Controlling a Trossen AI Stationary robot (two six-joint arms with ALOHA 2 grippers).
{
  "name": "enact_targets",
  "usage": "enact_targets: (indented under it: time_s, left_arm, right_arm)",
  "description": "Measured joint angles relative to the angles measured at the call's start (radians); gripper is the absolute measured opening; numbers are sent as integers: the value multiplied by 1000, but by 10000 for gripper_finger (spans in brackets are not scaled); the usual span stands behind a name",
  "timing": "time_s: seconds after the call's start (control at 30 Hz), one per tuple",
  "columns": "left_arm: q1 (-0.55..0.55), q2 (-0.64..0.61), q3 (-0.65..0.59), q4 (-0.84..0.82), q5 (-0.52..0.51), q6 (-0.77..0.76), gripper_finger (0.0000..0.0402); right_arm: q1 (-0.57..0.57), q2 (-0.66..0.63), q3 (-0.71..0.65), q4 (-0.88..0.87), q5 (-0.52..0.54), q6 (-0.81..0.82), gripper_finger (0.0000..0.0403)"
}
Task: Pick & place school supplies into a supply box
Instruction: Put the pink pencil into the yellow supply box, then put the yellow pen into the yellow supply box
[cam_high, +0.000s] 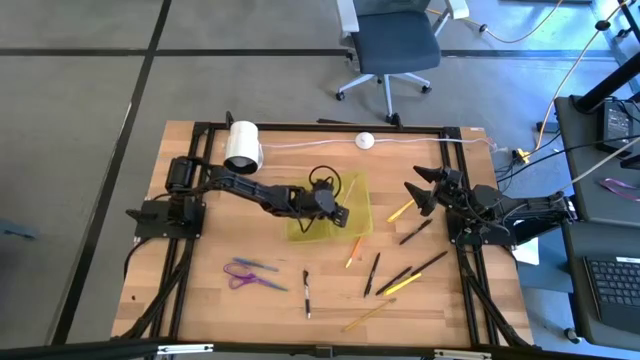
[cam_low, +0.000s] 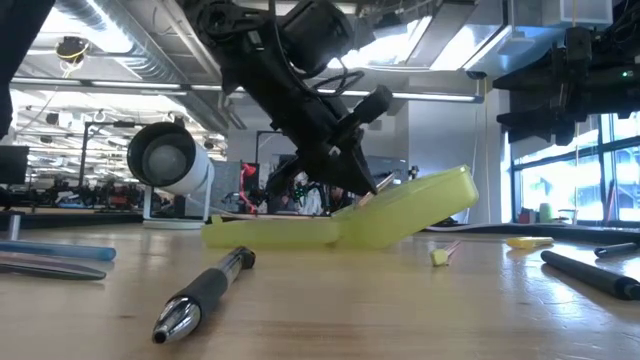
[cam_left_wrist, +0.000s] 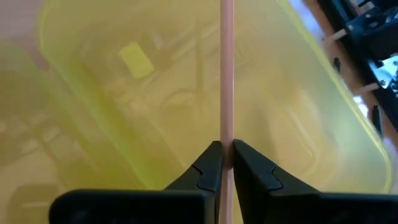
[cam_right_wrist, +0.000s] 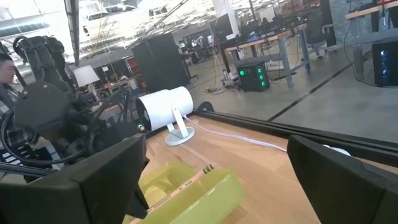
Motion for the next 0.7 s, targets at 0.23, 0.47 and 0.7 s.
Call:
enact_targets:
  time_s: [0.23, 0.47, 0.7]
  left_arm:
    - [0, 0, 0, -7, -4, 8, 32]
    - [-1, 0, 0, -7, 6, -19, 40]
    - [-1, 0, 0, -7, 27, -82, 57]
  right_arm:
    - [0, 0, 0, 0, 0, 0, 393]
    - [0, 0, 0, 0, 0, 0, 393]
    - [0, 0, 0, 0, 0, 0, 393]
